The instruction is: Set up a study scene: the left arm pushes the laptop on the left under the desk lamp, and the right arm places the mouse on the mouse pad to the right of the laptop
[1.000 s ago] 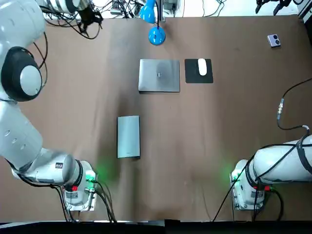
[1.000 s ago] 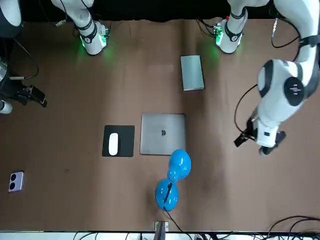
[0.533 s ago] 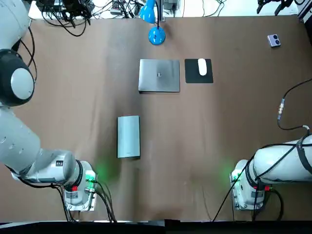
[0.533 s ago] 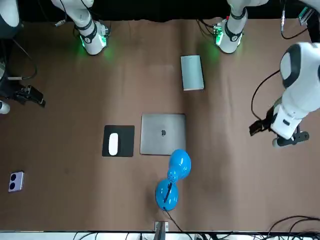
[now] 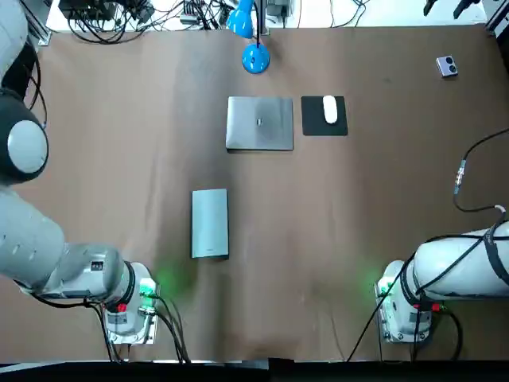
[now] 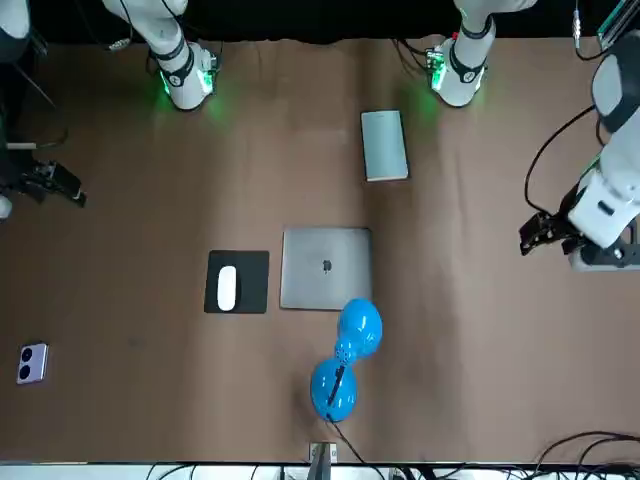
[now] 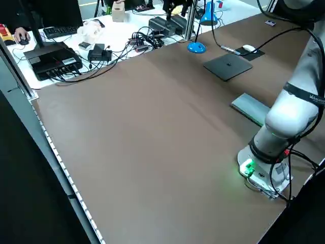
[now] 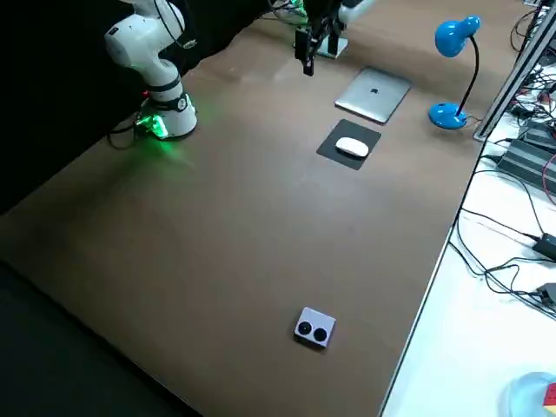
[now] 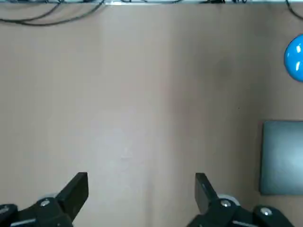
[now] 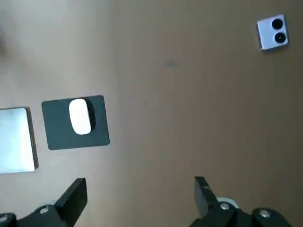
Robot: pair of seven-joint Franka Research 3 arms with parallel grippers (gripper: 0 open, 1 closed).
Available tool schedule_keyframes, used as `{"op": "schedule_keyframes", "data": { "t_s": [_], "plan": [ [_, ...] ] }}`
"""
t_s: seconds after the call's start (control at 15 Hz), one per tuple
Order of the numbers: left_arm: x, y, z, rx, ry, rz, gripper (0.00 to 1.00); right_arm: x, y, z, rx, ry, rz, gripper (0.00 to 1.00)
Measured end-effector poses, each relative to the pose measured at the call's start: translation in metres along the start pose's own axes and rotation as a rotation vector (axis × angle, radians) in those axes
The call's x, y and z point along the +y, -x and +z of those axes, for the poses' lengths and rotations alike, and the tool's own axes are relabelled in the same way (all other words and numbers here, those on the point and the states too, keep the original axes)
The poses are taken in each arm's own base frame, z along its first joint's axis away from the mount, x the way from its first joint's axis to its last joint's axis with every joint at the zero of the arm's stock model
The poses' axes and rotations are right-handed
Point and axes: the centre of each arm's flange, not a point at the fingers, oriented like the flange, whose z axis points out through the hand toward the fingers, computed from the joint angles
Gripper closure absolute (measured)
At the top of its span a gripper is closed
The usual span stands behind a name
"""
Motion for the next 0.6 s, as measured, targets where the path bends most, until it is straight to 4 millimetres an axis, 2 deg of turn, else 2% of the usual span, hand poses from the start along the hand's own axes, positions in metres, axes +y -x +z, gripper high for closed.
{"op": "schedule_keyframes", "data": {
  "t_s": [0.2,0.4,0.6],
  "plan": [
    [-0.002,0.008,-0.032,0.050,-0.002,0.023,0.00,0.006,0.003,-0.027,0.008,0.000,0.005,0.00],
    [-0.005,0.018,-0.060,0.079,-0.007,0.050,0.00,0.014,0.007,-0.040,0.001,0.001,0.014,0.00],
    [-0.002,0.029,-0.077,0.071,-0.009,0.041,0.00,0.014,0.008,-0.047,0.004,0.001,0.013,0.00]
  ]
}}
